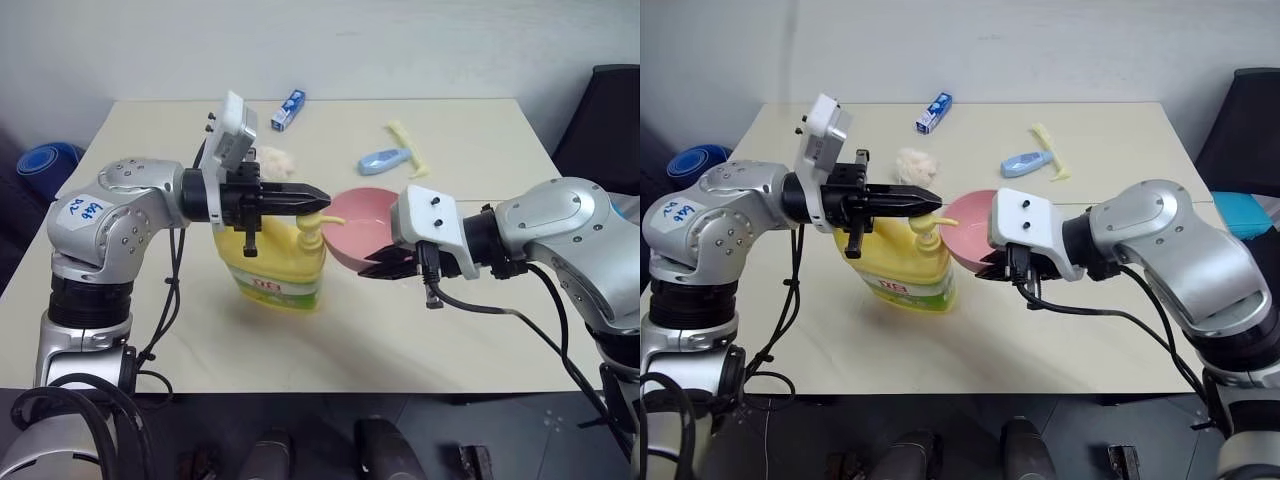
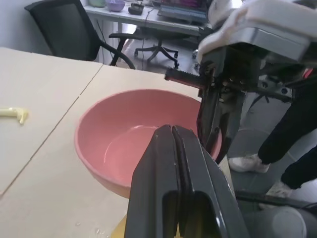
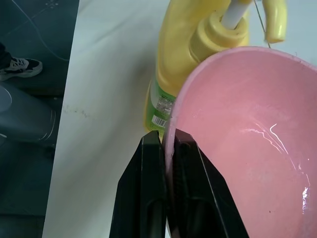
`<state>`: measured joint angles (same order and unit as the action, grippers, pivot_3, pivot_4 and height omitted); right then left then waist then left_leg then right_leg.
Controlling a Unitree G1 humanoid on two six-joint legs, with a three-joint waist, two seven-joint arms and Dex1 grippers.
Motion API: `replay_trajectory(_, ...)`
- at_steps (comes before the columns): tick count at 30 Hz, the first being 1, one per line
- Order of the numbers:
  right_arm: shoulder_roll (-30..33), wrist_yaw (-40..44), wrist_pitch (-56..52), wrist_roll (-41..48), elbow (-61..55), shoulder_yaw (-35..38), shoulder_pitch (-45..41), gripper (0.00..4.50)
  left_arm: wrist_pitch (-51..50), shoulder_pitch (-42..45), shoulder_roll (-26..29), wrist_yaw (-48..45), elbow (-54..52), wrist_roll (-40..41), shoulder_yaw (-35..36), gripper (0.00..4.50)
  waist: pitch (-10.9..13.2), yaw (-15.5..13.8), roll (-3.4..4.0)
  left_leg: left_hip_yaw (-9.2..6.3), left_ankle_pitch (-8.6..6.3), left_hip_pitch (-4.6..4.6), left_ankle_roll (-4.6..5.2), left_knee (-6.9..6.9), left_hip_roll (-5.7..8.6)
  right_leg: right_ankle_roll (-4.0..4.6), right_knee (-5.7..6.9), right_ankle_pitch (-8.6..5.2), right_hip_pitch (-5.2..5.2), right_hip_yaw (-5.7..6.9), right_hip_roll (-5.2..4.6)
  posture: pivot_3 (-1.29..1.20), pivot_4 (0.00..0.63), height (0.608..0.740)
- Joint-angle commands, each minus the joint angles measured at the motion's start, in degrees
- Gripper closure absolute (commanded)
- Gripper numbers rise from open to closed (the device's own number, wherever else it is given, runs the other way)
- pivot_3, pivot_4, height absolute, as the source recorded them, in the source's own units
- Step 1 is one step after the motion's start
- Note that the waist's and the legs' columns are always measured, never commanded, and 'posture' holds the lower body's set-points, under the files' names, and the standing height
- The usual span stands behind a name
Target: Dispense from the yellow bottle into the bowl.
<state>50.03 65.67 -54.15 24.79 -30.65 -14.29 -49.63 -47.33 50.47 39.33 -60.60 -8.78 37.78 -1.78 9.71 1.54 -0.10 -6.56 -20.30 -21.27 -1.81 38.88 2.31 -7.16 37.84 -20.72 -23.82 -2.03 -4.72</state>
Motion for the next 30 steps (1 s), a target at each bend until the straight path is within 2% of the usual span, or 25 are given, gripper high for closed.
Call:
replay_trajectory(1, 0.57, -0.67, -0.12, 0.48, -1.61, 0.69, -2.15, 4.50, 2.42, -2.14, 1.65, -1.26, -0.95, -4.66, -4.73, 4.48, 0.00, -0.06, 0.00, 0.00, 0.00, 0.01, 0.00, 0.00, 0.01, 0.00, 0.00, 0.00, 0.00, 0.00, -0.01, 0.00, 0.150, 0.740)
replay_trajectory(6, 0.60, -1.30, -0.81, 0.58, -1.47, 0.29, -2.62, 4.50, 7.69, -4.45, 2.68, -0.71, -1.81, -10.50, -9.06, 4.48, -0.02, -0.13, 0.00, -0.06, 0.00, 0.12, 0.00, 0.01, 0.01, 0.00, -0.03, 0.00, 0.16, 0.03, -0.01, 0.00, 0.150, 0.740)
replay_trajectory(12, 0.36, -1.90, -1.10, 0.56, -1.35, 0.12, -2.79, 4.50, 10.77, -6.77, 3.29, -0.74, -1.45, -13.48, -10.26, 4.48, -0.07, -0.15, 0.01, -0.08, 0.00, 0.22, 0.00, 0.04, 0.01, 0.00, -0.01, 0.00, 0.25, 0.03, 0.00, 0.00, 0.150, 0.740)
replay_trajectory(21, -0.49, -2.79, -1.67, 1.04, -1.53, -0.11, -2.74, 4.50, 8.70, -10.24, 2.07, 1.50, -1.29, -13.86, -11.68, 4.48, -0.48, -0.22, 0.07, -0.08, -0.01, 0.35, 0.01, 0.01, 0.01, 0.00, -0.01, 0.00, 0.38, 0.02, -0.01, 0.00, 0.150, 0.740)
replay_trajectory(24, -0.82, -3.31, -1.88, 1.32, -1.68, 0.07, -2.42, 4.50, 8.45, -9.61, 0.02, 2.79, -0.78, -11.61, -9.18, 4.48, -0.81, -0.44, 0.04, -0.09, -0.01, 0.37, 0.02, -0.01, 0.01, 0.00, -0.03, 0.00, 0.41, 0.02, -0.01, 0.00, 0.150, 0.740)
replay_trajectory(30, 1.28, -4.94, 1.50, 0.88, 0.16, 5.54, 3.55, 4.50, 10.75, -3.51, -6.28, 3.78, 4.23, -0.26, 6.49, 4.48, -0.71, -1.47, -0.13, -0.12, -0.02, 0.11, 0.03, 0.11, 0.01, -0.01, -0.02, 0.00, 0.21, 0.04, 0.03, 0.00, 0.150, 0.740)
